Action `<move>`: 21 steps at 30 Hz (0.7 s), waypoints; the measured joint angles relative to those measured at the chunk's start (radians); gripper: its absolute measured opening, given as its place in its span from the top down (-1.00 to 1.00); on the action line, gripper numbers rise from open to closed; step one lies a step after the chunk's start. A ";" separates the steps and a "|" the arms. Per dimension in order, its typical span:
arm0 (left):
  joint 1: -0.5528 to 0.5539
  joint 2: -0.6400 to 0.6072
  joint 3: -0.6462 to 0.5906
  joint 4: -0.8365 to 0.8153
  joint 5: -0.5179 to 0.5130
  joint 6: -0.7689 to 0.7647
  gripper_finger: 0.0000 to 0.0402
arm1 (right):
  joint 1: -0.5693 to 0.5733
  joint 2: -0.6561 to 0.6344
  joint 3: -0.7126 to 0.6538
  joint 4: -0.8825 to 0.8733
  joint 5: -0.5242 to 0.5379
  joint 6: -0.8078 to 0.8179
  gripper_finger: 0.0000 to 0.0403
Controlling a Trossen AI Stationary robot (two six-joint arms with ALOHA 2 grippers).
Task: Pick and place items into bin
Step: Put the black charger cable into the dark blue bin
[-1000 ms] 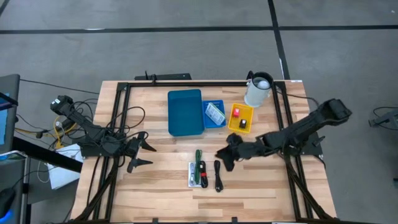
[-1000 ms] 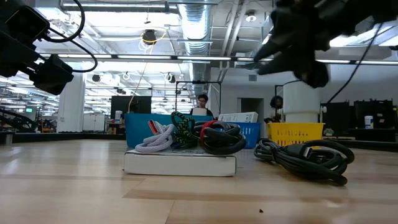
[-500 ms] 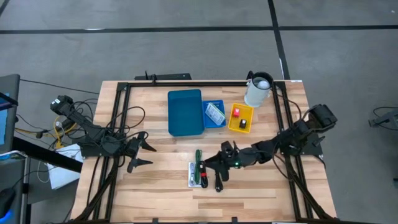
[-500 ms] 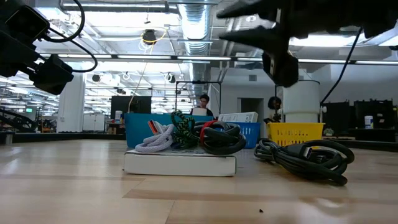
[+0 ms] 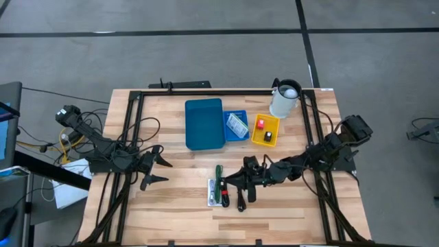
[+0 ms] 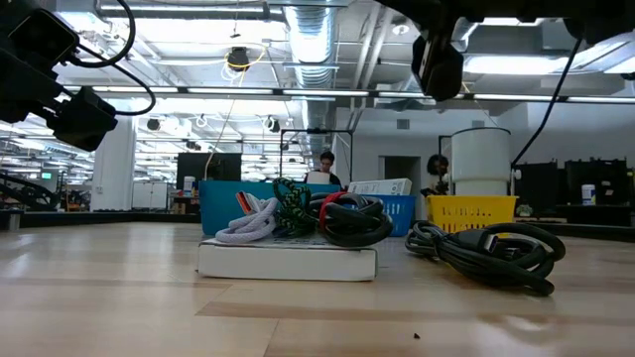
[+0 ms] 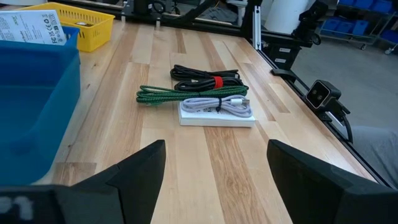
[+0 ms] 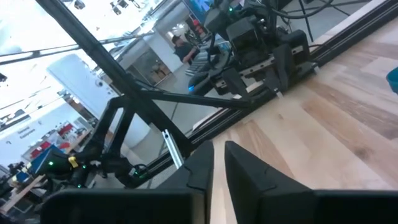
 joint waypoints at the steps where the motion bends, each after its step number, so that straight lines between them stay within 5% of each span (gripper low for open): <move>1: 0.000 0.000 0.000 0.000 0.000 0.000 -0.34 | 0.000 0.000 0.000 0.000 0.000 0.000 0.86; 21: 0.000 0.000 0.000 0.000 0.000 0.000 -0.34 | 0.000 0.000 0.000 0.000 -0.003 -0.003 0.95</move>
